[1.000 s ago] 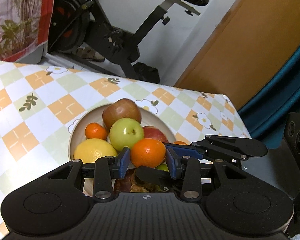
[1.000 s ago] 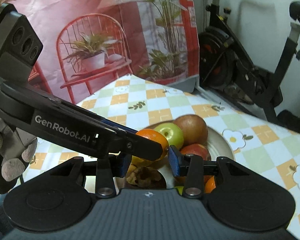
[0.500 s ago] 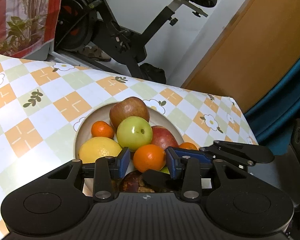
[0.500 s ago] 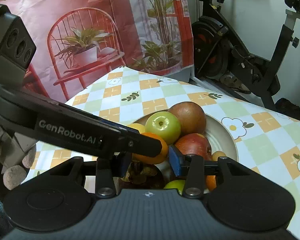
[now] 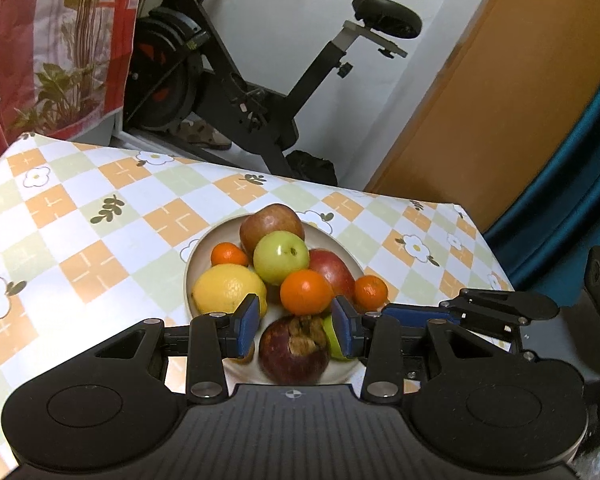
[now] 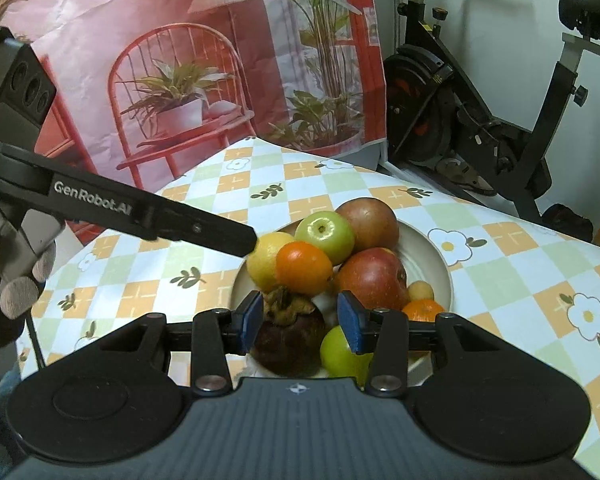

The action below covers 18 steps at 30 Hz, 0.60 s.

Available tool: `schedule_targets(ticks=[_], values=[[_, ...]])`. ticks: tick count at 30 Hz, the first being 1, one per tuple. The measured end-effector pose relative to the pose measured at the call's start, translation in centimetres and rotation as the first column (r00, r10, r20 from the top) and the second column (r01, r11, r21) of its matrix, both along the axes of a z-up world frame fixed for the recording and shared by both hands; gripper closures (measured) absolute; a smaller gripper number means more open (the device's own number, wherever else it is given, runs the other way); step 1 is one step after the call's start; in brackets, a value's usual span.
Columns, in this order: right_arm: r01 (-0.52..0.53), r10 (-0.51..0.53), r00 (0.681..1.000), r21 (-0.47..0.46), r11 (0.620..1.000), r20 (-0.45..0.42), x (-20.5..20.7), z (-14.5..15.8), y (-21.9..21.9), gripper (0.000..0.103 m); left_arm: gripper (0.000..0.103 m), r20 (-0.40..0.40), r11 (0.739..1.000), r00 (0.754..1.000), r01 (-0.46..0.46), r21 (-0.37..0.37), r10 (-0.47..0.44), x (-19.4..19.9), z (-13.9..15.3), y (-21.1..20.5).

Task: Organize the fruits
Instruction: 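Lower the mandarin onto the plate and open both grippers, then move both grippers to the last mandarin on the table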

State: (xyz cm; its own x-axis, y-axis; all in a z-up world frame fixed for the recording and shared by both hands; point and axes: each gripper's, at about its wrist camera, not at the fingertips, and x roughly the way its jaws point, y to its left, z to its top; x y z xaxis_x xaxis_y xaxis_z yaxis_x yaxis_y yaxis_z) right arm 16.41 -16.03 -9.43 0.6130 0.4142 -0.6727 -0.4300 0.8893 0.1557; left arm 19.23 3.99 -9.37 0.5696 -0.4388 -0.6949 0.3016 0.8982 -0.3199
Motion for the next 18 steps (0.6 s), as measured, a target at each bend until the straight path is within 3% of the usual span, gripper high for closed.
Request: schedule_targets(ticks=[18], values=[[0.008, -0.008, 1.000, -0.011, 1.000, -0.014, -5.5, 0.8, -0.8, 0.058, 0.060, 0.013, 0.994, 1.000, -0.015, 0.104, 0.013, -7.3, 0.6, -0.3]])
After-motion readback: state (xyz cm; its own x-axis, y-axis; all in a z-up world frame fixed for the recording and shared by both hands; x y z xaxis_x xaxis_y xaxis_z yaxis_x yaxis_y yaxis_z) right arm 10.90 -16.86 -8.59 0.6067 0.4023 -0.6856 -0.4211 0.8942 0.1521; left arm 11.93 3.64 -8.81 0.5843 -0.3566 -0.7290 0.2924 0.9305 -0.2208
